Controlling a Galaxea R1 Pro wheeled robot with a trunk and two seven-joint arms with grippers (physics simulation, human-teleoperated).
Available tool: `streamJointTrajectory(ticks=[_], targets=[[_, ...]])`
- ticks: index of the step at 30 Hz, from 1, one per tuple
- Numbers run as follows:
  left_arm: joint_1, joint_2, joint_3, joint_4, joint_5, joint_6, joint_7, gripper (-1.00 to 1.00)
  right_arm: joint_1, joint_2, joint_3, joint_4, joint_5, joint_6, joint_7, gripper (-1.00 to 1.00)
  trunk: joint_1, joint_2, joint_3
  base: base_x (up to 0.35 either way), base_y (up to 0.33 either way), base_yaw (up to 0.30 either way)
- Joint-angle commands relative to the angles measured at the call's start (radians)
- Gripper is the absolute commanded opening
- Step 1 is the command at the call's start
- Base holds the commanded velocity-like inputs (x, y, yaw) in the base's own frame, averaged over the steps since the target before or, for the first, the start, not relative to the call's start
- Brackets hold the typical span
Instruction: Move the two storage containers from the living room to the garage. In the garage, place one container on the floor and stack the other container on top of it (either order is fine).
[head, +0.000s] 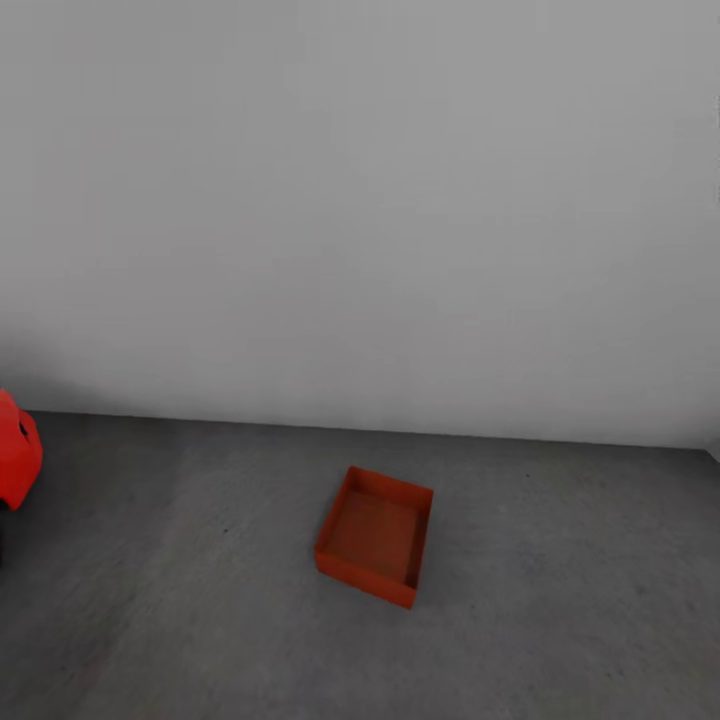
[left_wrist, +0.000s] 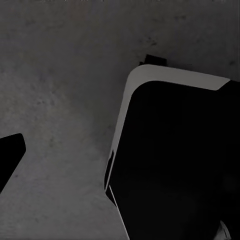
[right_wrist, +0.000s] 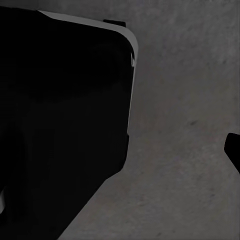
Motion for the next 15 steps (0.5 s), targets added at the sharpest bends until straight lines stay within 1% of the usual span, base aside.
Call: streamJointTrajectory(ticks=[1, 5, 11, 15], targets=[[0.0, 0.0, 0.0, 0.001, 0.005, -0.003, 0.0, 1.0, -0.002, 0.001, 0.008, 0.003, -0.008, -0.005, 0.0, 1.0, 0.0, -0.001, 0.001, 0.0, 0.0, 0.0], [0.0, 0.0, -0.001, 0.001, 0.002, -0.003, -0.009, 1.0, -0.001, 0.001, 0.007, 0.003, -0.009, -0.005, 0.0, 1.0, 0.0, -0.001, 0.007, 0.0, 0.0, 0.0], [0.012, 0.002, -0.002, 0.001, 0.0, -0.005, -0.062, 1.0, -0.001, 0.001, 0.006, 0.003, -0.009, -0.006, 0.0, 1.0, 0.0, -0.001, 0.017, 0.0, 0.0, 0.0], [0.015, 0.0, -0.004, 0.001, -0.001, -0.006, -0.077, 1.0, -0.001, 0.001, 0.006, 0.003, -0.009, -0.006, 0.0, 1.0, 0.0, -0.001, 0.023, 0.0, 0.0, 0.0]])
